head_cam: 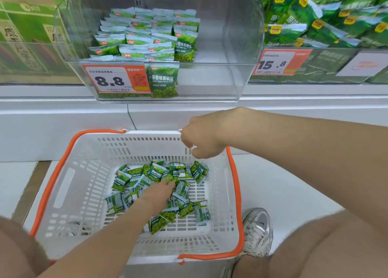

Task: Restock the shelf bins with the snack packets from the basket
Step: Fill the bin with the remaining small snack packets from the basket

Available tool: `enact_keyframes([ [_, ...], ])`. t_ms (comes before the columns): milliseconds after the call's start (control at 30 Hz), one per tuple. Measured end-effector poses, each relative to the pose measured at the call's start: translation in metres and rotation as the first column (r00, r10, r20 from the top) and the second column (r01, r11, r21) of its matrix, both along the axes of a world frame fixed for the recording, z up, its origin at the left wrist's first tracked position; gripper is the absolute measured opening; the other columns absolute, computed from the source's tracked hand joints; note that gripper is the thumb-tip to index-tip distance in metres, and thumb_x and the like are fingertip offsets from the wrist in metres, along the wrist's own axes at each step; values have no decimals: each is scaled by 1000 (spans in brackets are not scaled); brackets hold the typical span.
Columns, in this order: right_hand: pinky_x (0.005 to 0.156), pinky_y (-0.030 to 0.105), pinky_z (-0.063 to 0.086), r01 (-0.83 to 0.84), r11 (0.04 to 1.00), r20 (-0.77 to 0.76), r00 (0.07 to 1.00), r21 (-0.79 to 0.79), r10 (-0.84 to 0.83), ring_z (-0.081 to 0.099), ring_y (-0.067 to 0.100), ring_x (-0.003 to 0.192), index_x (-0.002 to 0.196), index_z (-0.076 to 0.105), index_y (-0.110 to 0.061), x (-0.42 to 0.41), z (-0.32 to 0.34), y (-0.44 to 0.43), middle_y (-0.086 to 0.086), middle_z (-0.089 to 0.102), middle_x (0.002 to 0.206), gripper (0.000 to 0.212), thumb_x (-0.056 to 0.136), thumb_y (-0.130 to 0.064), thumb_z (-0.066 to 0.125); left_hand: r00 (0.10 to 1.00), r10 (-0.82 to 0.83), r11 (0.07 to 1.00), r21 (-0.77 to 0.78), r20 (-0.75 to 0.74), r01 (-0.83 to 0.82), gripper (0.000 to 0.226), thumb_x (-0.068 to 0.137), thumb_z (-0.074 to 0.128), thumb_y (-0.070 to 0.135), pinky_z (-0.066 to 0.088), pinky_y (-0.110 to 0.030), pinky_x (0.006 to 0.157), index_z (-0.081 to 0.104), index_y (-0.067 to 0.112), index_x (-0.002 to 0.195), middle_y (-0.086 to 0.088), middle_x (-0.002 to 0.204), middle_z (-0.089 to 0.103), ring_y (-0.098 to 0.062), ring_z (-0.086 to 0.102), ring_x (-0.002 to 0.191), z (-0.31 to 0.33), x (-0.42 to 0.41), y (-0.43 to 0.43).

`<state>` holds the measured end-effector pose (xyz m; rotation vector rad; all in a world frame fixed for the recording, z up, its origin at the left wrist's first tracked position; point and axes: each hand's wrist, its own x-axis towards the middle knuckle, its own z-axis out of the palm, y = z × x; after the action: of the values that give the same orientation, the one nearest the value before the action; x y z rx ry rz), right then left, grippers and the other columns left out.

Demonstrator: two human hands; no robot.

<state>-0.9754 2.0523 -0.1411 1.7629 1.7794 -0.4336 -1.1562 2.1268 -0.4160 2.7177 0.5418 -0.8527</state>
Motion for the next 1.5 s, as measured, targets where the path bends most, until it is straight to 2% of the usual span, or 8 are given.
enact_keyframes([
  [133, 59, 32, 43, 16, 999, 22, 1000, -33, -16, 67, 31, 105, 132, 64, -17, 2, -1, -3, 10, 63, 126, 38, 104, -37, 47, 929, 305, 938, -238, 210, -254, 7, 102, 52, 16, 38, -33, 55, 48, 16, 107, -4, 76, 57, -18, 48, 61, 17, 7, 7],
  [367, 90, 43, 55, 59, 998, -4, 998, 13, -59, 65, 34, 112, 135, 62, -13, 12, 18, -4, 12, 62, 129, 37, 100, -21, 55, 670, 644, 666, -701, 370, -253, 5, 97, 74, 21, 58, -34, 71, 74, 20, 93, 1, 73, 72, -17, 72, 67, 130, 42, 18],
  [467, 89, 43, 58, 141, 990, -54, 989, 17, -140, 68, 33, 108, 129, 64, -9, 22, 21, -4, 12, 69, 118, 52, 94, -47, 68, 596, 716, 569, -799, 364, -195, 15, 89, 84, 16, 64, -42, 73, 76, 6, 97, -13, 74, 76, -26, 75, 68, 186, 51, 22],
  [667, 69, 29, 59, 445, 895, -519, 756, -40, -399, 77, 18, 74, 107, 69, -5, 36, 38, -12, 6, 80, 86, 37, 93, -39, 76, 562, 691, 592, -802, 455, -77, 15, 100, 70, 13, 64, -34, 70, 75, 0, 95, -17, 75, 75, -29, 76, 71, 250, 46, 22],
  [900, 71, 33, 64, 566, 824, -680, 599, -16, -424, 78, 22, 73, 107, 67, -3, 22, 64, -17, 14, 79, 85, 34, 91, -29, 81, 470, 610, 734, -678, 638, -33, 15, 99, 70, 9, 62, -46, 68, 77, 8, 85, -7, 71, 72, -31, 72, 65, 285, 38, 23],
  [1167, 42, 27, 40, 735, 654, -908, 380, 179, -179, 41, 28, 53, 81, 60, -4, 31, 129, -8, 3, 40, 57, 14, 90, -10, 69, -251, 220, 902, -295, 943, -316, 8, 87, 75, 14, 49, -29, 65, 73, 21, 83, 11, 79, 70, -15, 62, 67, 336, 44, 21],
  [1333, 55, 32, 49, 822, 235, -830, 550, 519, -94, 58, 24, 59, 77, 61, -9, 62, 116, 27, 5, 63, 57, 24, 83, -30, 72, -38, 173, 909, -175, 984, -378, 5, 85, 75, 18, 52, -27, 89, 75, 21, 81, 12, 88, 73, -10, 70, 90, 342, 55, 49],
  [1500, 71, 42, 63, 781, 341, -653, 625, 524, -427, 70, 23, 69, 82, 62, -3, 86, 95, 55, 20, 73, 72, 26, 84, -25, 75, 246, 252, 899, -133, 936, -418, 15, 85, 70, 24, 51, -25, 90, 70, 26, 71, 17, 80, 73, -18, 73, 94, 347, 72, 71],
])
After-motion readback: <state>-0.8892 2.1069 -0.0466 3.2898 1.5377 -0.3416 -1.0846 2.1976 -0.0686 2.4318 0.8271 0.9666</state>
